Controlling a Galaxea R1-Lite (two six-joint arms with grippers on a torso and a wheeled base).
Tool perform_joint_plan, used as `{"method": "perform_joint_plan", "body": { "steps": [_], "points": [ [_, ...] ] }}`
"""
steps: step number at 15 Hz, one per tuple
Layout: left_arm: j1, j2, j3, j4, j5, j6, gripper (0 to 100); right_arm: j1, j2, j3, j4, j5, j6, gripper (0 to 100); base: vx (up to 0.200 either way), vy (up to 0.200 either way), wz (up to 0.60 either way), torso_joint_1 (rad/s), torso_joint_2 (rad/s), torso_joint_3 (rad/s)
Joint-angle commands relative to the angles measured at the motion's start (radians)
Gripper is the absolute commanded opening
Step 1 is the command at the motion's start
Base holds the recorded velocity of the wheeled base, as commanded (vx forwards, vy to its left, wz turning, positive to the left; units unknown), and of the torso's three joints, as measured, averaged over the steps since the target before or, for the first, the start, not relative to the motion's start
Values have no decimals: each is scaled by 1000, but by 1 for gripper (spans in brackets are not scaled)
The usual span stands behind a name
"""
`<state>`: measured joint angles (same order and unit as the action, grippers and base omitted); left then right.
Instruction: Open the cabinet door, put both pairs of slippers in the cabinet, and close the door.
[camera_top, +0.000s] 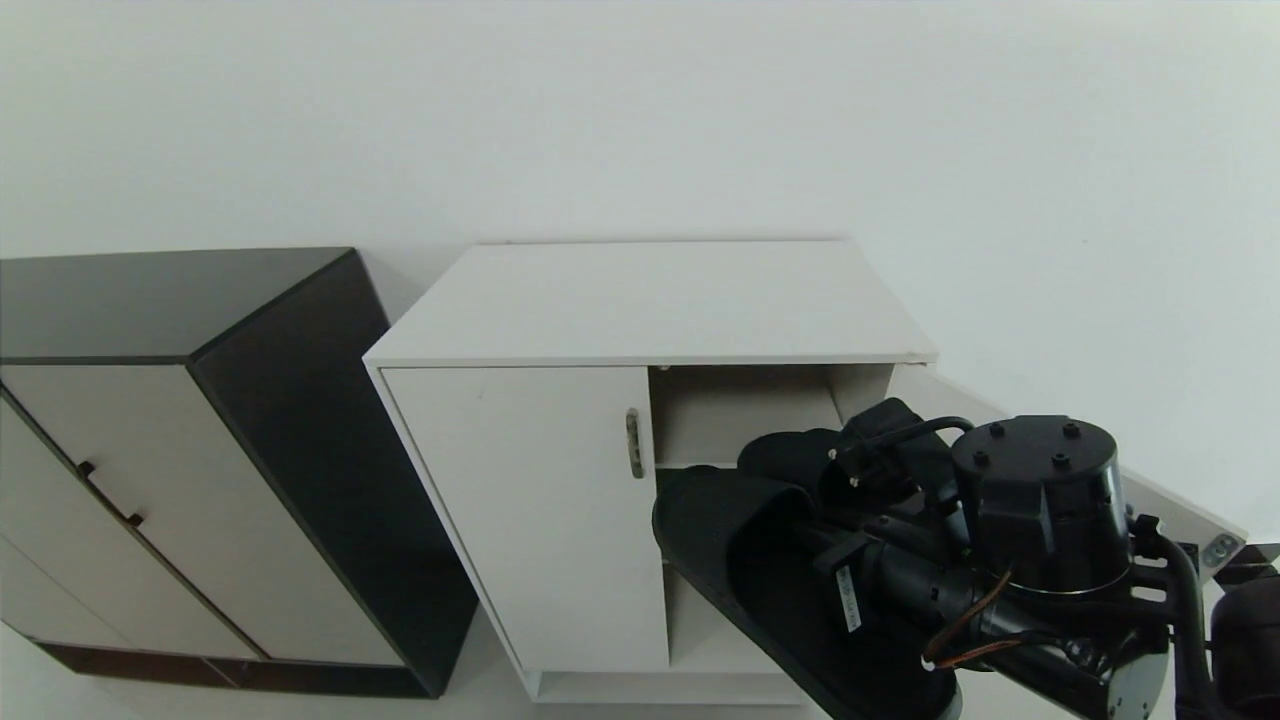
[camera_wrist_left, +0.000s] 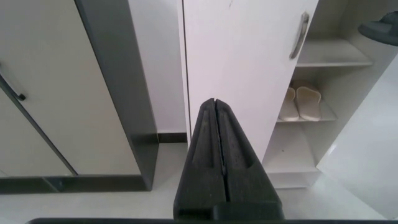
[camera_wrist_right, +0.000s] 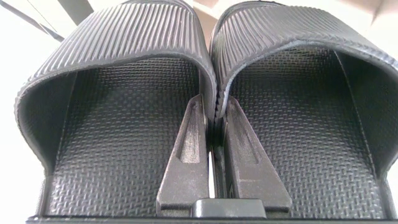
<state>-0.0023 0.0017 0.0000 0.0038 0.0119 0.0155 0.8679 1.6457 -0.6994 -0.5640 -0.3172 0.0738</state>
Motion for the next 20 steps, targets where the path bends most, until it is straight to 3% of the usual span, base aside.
{"method": "perform_joint_plan", "body": {
  "steps": [1,11,20],
  "points": [
    [-1,1,0,-1,0,0,0,0,0,0,0,0,0,0,0,0,0,-212,530,315],
    [-1,1,0,1,0,0,0,0,0,8,0,0,-5,0,0,0,0,-176,496,314],
    [1,0,0,-1,2,0,0,0,2,14,0,0,-5,0,0,0,0,-92,457,354]
  ]
}}
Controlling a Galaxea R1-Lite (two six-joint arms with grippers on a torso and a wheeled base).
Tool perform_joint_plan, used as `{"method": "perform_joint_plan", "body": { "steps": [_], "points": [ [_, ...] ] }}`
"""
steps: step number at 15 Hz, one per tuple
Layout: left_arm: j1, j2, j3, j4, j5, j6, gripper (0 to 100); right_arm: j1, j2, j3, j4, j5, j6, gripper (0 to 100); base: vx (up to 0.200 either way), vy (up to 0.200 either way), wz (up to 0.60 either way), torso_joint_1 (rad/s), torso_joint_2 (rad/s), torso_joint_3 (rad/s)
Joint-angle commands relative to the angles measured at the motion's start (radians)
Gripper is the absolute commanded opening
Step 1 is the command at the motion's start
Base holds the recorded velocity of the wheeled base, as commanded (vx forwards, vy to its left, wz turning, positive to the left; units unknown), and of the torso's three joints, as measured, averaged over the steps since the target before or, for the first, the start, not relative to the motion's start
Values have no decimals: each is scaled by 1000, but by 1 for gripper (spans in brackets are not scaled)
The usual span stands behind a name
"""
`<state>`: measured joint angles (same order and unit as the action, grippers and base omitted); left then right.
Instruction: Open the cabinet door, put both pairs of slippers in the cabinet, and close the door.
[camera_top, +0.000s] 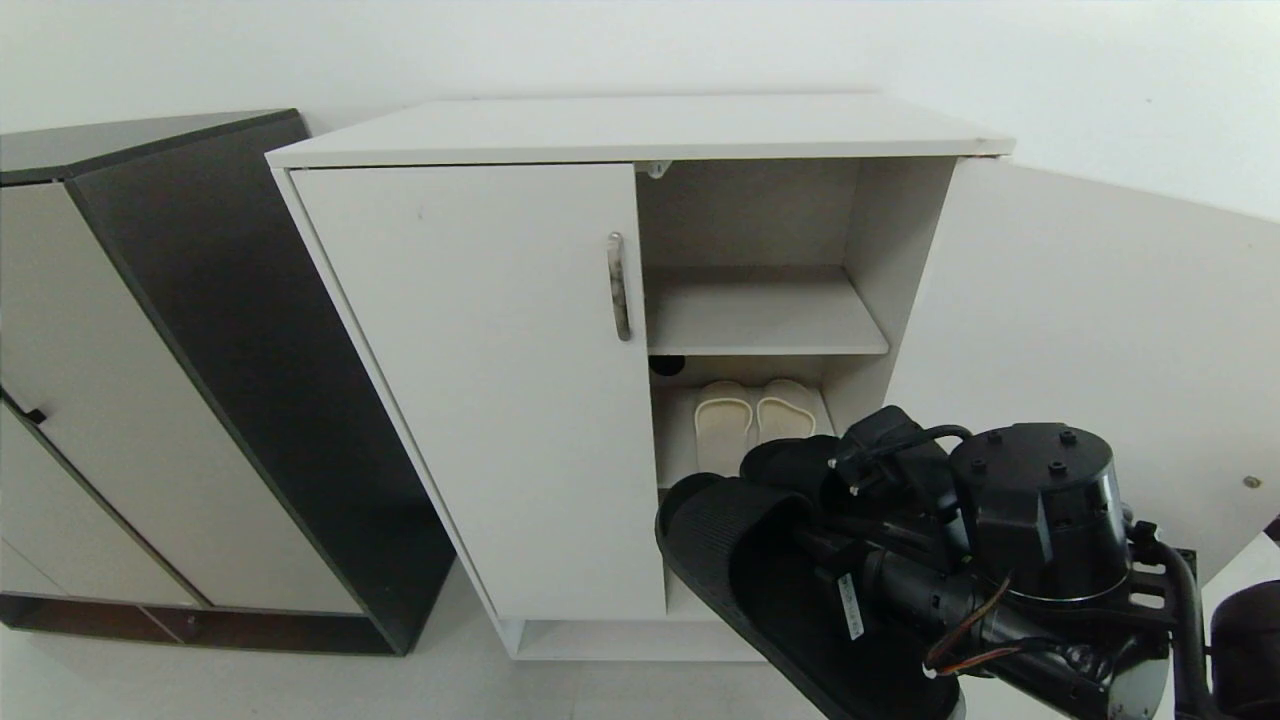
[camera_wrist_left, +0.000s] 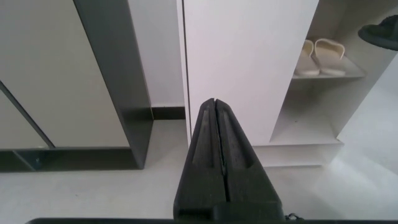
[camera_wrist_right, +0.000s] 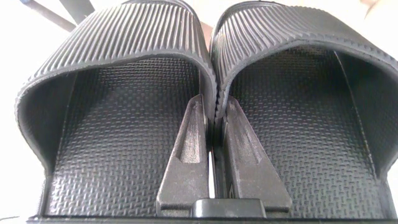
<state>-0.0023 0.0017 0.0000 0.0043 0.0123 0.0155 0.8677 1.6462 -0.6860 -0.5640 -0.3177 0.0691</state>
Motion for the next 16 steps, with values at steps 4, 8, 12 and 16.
{"method": "perform_joint_plan", "body": {
  "steps": [4,8,12,16],
  "points": [
    [-1,1,0,-1,1,0,0,1,3,2,0,0,0,0,0,0,0,-14,293,268],
    [1,1,0,0,1,0,0,1,3,6,0,0,-5,0,0,0,0,1,19,12],
    [1,1,0,0,1,-2,0,24,44,-30,-31,-98,-65,0,0,0,0,0,0,0],
    [1,1,0,-1,1,-2,0,90,156,-213,42,-301,47,0,0,0,0,0,0,0]
  ]
}}
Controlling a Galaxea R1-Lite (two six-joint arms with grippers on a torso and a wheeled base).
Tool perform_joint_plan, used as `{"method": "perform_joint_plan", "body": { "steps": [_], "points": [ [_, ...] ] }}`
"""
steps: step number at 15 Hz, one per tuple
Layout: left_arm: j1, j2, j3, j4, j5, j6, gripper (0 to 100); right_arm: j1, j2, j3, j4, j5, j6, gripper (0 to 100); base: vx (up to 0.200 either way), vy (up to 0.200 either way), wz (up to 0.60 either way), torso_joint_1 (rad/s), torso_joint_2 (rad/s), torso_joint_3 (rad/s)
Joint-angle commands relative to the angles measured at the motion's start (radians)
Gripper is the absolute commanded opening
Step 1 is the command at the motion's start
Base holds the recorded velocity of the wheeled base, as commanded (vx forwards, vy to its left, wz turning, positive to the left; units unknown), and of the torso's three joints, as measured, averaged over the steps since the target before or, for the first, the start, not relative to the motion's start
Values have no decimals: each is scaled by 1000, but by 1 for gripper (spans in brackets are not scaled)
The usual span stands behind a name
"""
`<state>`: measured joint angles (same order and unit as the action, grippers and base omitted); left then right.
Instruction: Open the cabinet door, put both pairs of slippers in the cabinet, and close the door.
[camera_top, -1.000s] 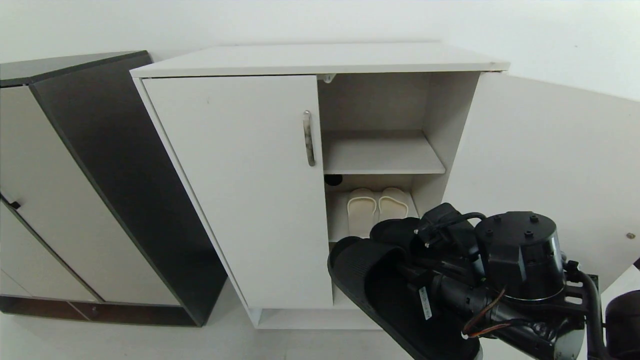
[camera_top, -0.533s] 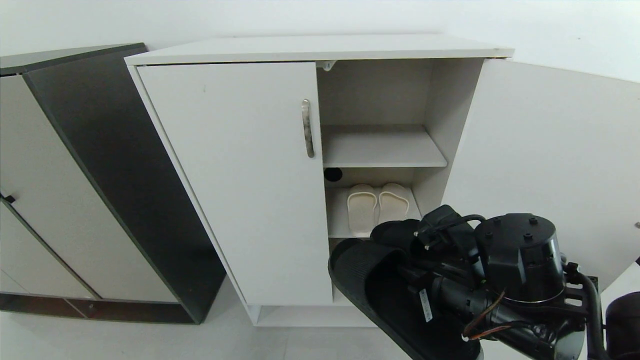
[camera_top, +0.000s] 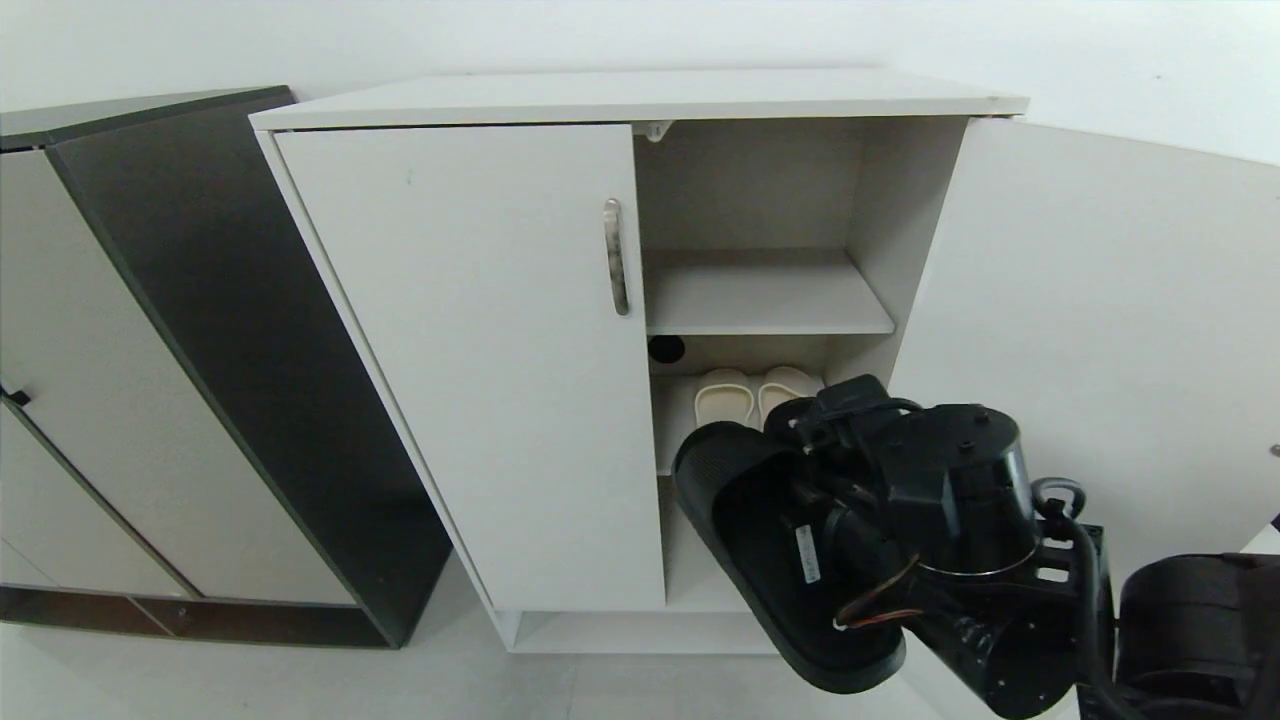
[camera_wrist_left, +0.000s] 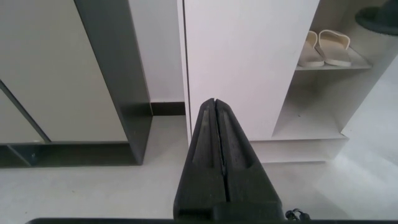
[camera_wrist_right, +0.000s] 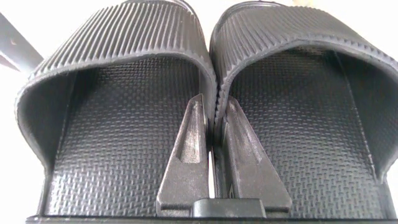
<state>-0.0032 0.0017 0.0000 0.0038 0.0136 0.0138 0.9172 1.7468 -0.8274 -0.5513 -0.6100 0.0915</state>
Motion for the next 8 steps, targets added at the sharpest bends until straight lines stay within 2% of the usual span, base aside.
{"method": "perform_joint_plan", "body": {
  "steps": [1,3,5,6,7,8],
  "points": [
    [2,1,0,1,0,0,0,74,59,-134,106,-14,80,0,0,0,0,0,0,0],
    [2,1,0,-1,0,2,0,121,46,-328,349,-73,221,0,0,0,0,0,0,0],
    [0,1,0,1,0,2,0,129,23,-504,610,-203,313,0,0,0,0,0,0,0],
    [2,1,0,1,-1,2,0,129,20,-565,679,-275,324,0,0,0,0,0,0,0],
    [0,1,0,1,-1,2,0,129,22,-595,682,-317,320,0,0,0,0,0,0,0],
    [2,1,0,1,-1,2,0,121,26,-602,682,-321,317,0,0,0,0,0,0,0]
  ]
}}
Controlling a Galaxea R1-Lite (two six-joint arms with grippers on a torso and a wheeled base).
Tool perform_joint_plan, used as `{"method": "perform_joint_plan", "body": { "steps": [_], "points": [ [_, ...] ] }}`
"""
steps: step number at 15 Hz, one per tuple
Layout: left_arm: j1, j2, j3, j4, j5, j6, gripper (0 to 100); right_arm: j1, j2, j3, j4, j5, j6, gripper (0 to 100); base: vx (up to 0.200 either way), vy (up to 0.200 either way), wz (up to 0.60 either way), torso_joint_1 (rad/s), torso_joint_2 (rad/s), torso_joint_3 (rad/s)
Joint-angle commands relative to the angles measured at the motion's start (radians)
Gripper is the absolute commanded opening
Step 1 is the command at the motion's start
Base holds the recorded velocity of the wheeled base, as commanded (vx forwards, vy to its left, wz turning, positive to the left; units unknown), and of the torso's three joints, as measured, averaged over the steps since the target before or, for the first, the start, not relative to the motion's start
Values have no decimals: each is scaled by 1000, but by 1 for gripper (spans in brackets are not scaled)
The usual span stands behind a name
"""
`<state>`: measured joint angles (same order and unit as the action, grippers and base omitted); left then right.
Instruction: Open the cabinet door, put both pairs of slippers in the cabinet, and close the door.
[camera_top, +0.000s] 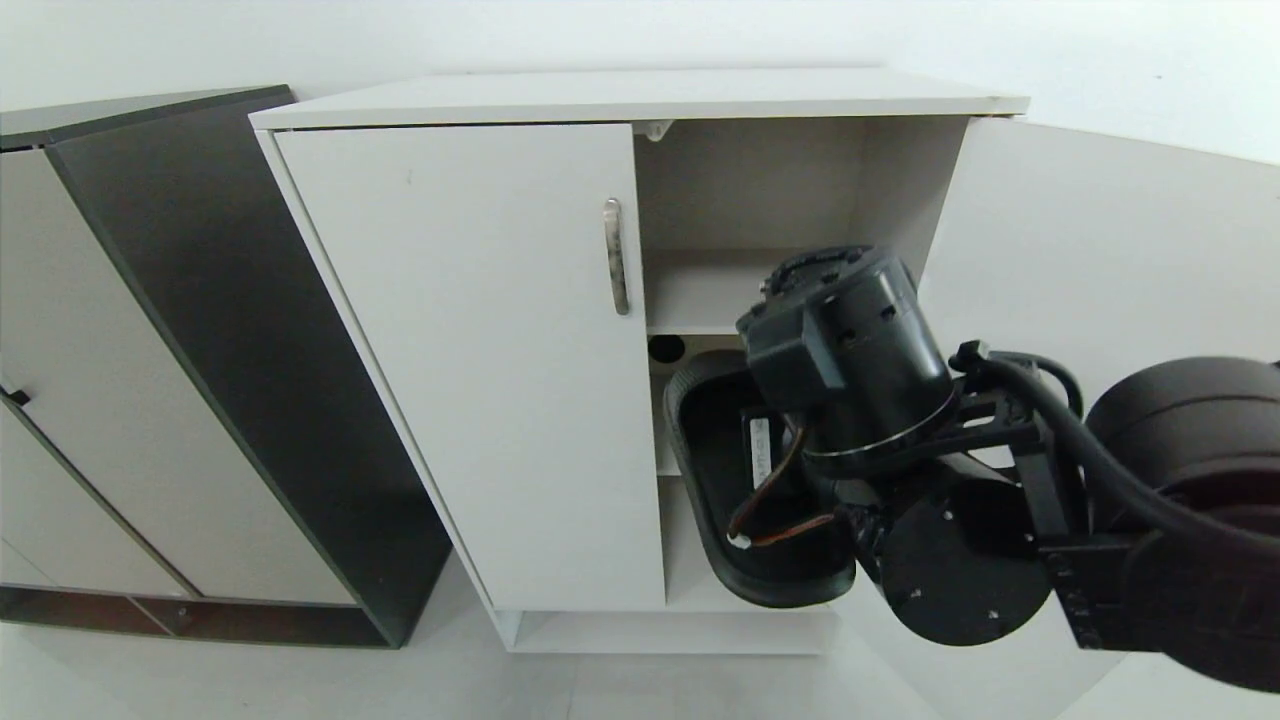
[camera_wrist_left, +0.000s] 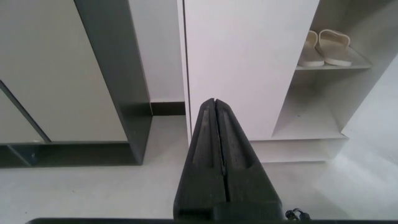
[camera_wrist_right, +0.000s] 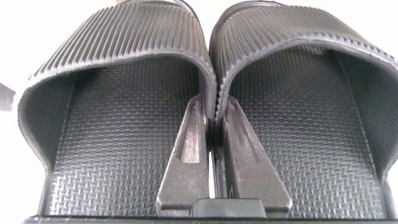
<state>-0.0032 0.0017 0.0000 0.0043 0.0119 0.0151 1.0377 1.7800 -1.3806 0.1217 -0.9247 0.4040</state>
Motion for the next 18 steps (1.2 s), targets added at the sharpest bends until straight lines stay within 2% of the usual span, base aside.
{"method": "perform_joint_plan", "body": {
  "steps": [1,4,7,11,13,18],
  "points": [
    [2,1,0,0,2,0,0,-8,4,-44,4,-11,1,0,0,0,0,0,0,0],
    [0,1,0,0,0,0,0,-14,10,-14,-28,-14,-16,0,0,0,0,0,0,0],
    [0,1,0,0,2,0,0,-21,10,38,-117,-14,-47,0,0,0,0,0,0,0],
    [0,1,0,0,2,0,0,-44,21,147,-409,0,-175,0,0,0,0,0,0,0],
    [2,1,0,-1,2,0,0,-56,16,167,-425,44,-189,0,0,0,0,0,0,0],
    [2,1,0,0,2,0,0,-80,18,167,-424,46,-191,0,0,0,0,0,0,0]
  ]
}}
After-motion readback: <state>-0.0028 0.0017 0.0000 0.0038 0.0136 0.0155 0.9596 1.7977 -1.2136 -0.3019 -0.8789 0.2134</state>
